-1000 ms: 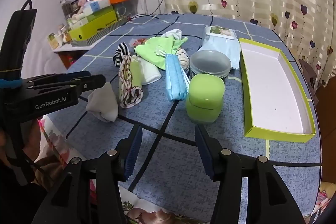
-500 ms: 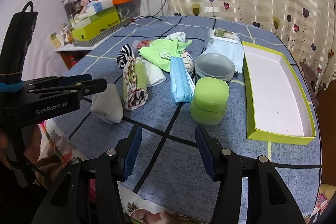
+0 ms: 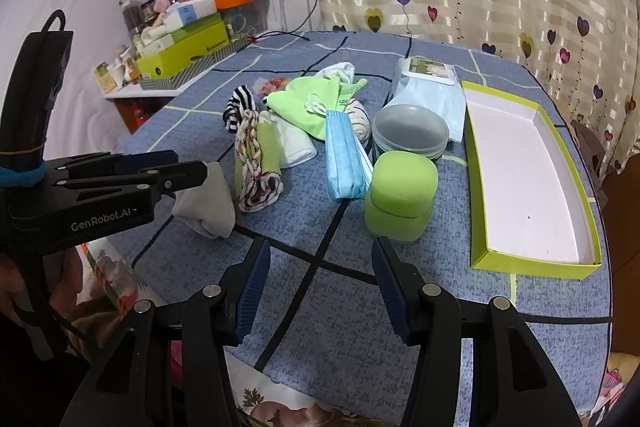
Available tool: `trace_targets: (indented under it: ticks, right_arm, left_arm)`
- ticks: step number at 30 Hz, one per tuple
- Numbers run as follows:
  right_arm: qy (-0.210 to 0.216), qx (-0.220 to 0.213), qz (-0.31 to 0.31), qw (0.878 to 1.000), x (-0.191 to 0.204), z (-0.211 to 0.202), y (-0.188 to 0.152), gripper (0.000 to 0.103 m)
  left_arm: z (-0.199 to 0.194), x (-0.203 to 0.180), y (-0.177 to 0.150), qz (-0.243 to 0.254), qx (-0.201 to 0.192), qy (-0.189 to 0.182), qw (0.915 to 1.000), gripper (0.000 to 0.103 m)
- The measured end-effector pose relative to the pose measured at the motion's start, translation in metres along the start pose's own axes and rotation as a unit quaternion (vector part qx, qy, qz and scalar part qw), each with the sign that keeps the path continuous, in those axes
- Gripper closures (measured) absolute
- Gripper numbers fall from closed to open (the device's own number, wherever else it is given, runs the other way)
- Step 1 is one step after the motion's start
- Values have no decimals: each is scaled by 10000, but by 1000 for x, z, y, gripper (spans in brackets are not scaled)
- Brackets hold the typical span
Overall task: Organize soft objects
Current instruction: 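Close the left gripper on the white glove lying on the table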
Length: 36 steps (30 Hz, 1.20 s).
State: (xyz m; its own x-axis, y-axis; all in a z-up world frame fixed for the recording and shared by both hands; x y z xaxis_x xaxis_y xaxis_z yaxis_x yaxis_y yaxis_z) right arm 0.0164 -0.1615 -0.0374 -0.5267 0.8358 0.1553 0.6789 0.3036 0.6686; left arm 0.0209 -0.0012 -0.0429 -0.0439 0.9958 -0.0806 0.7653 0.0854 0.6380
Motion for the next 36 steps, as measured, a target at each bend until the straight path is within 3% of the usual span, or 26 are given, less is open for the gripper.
trace_targets:
  ticks: [14, 36]
  right_arm:
    - [46, -29, -70, 10000, 5, 0, 5, 50]
    - [51, -31, -139, 9999, 14, 2, 8, 50]
  left_arm:
    - [1, 5, -2, -95, 65, -89, 9999, 60]
    - [-15, 7, 1, -141, -270, -344, 9989, 60]
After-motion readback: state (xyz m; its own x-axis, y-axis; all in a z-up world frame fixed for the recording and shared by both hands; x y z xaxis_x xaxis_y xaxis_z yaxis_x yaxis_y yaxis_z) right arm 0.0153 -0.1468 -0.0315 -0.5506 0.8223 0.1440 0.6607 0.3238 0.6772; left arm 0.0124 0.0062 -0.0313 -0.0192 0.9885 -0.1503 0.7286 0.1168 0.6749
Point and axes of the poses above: each gripper's, at about its wrist camera, not at the fingertips, and z roughly the way its jaws point, x to its left, y to its top, the point moved 5 cm from there along z, roughly the way its jaws point, and after that the axes turned 2 degrees about z, right-handed, at the moved point
